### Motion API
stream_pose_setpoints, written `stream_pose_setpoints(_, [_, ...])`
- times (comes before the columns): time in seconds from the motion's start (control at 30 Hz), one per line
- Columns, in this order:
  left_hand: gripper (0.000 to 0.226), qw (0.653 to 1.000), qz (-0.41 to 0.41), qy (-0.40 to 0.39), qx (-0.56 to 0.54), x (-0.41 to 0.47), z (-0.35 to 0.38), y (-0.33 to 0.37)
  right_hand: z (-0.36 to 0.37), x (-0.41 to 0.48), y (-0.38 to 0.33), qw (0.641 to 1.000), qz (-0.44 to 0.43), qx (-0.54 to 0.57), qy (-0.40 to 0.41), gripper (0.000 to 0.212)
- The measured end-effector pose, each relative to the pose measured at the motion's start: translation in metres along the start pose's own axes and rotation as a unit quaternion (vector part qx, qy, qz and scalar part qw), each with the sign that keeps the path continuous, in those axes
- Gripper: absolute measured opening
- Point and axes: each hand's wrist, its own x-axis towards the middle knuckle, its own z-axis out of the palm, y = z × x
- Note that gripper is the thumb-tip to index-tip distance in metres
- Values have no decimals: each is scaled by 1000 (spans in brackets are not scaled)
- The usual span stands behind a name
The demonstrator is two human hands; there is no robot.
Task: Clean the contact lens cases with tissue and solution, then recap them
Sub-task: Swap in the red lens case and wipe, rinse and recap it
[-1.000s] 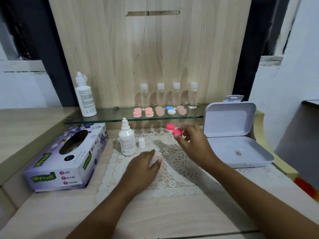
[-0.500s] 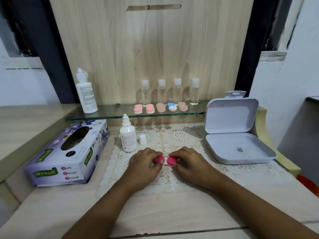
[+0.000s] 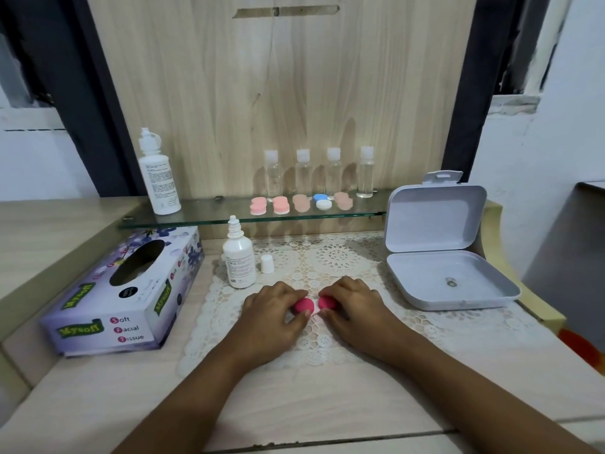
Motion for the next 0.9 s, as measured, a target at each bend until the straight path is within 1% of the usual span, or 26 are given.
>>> stream_pose_setpoints(0.03, [60, 1000, 1, -3, 5, 0, 0, -1, 0, -1, 0, 1000, -5, -3, 4, 29])
stream_pose_setpoints(0.1, [42, 1000, 5, -2, 7, 0, 0, -2, 0, -2, -1, 1000, -12, -6, 9, 27])
stream_pose_setpoints(0.17, [34, 1000, 15, 7, 6, 1, 0, -3, 0, -3, -2, 1000, -18, -8, 15, 25])
stream_pose_setpoints(0.3, [32, 1000, 23, 7, 13, 2, 0, -3, 0, -3, -3, 999, -25, -8, 24, 24])
stream_pose_setpoints(0.43, [31, 999, 33, 24, 7, 1, 1, -3, 2, -3, -3, 999, -26, -2, 28, 22])
stream_pose_setpoints(0.67, [32, 998, 22, 56, -10, 1, 2, -4, 2, -4, -3, 999, -33, 7, 33, 20])
stream_pose_setpoints(0.73, [40, 998, 13, 56, -8, 0, 4, -3, 2, -4, -2, 999, -34, 11, 34, 19])
stream_pose_setpoints(0.83, [79, 999, 8, 31, -1, -1, 4, -3, 3, -4, -1, 999, -36, 16, 35, 19])
stream_pose_setpoints(0.87, [83, 1000, 13, 21, -5, -1, 4, -3, 3, -4, -1, 999, -37, 17, 36, 20])
stream_pose_setpoints(0.9, [82, 1000, 17, 15, -20, -1, 3, -4, 3, -4, -1, 998, -39, 19, 37, 20])
